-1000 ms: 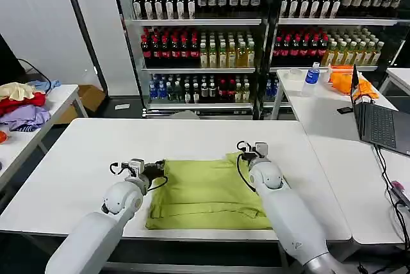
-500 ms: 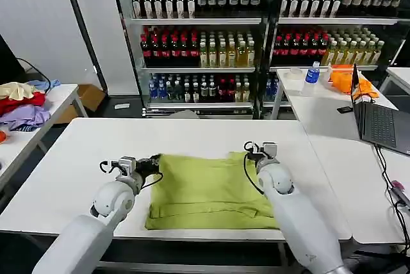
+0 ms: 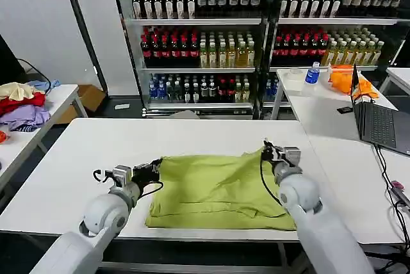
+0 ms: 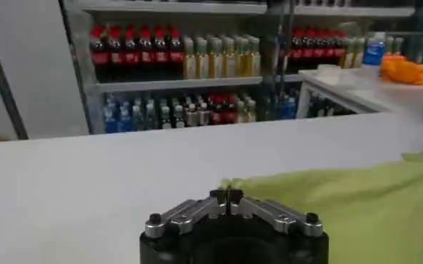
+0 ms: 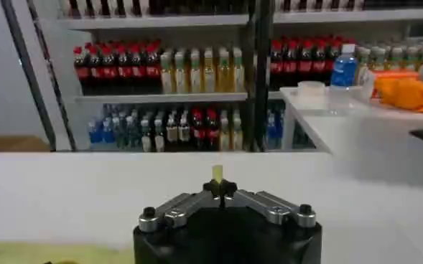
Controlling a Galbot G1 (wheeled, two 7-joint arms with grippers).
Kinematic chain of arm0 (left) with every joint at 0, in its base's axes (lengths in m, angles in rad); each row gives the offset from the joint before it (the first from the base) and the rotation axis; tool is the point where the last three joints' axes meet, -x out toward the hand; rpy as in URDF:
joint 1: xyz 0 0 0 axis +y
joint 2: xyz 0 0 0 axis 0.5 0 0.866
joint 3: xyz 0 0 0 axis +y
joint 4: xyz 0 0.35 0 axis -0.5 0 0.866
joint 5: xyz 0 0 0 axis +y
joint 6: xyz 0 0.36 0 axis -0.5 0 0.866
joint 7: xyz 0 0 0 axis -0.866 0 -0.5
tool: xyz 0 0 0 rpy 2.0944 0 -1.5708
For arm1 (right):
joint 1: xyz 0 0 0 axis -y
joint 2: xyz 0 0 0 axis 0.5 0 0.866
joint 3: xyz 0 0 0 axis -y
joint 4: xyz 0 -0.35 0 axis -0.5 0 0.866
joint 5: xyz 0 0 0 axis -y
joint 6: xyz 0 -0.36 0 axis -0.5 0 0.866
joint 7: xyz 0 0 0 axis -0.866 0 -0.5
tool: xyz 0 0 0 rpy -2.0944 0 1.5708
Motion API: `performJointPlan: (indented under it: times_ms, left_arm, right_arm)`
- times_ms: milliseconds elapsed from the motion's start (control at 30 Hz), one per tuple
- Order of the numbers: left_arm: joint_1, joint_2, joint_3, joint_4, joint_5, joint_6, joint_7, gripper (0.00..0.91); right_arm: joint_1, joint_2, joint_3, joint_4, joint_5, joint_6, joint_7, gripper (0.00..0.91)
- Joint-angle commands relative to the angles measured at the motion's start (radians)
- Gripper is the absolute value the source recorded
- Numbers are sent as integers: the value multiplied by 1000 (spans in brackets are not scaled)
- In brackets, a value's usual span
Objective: Fold and organize the clothes.
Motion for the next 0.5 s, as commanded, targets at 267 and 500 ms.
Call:
performJointPlan:
  times_ms: [267, 500]
  left_arm:
    - [239, 55, -99, -136, 17, -7, 39, 30]
    - [258, 47, -76, -114, 67, -15, 54, 30]
  right_arm:
    - [-368, -66, 193, 282, 3, 5, -15, 0]
    - [-418, -39, 164, 260, -32, 15, -13, 0]
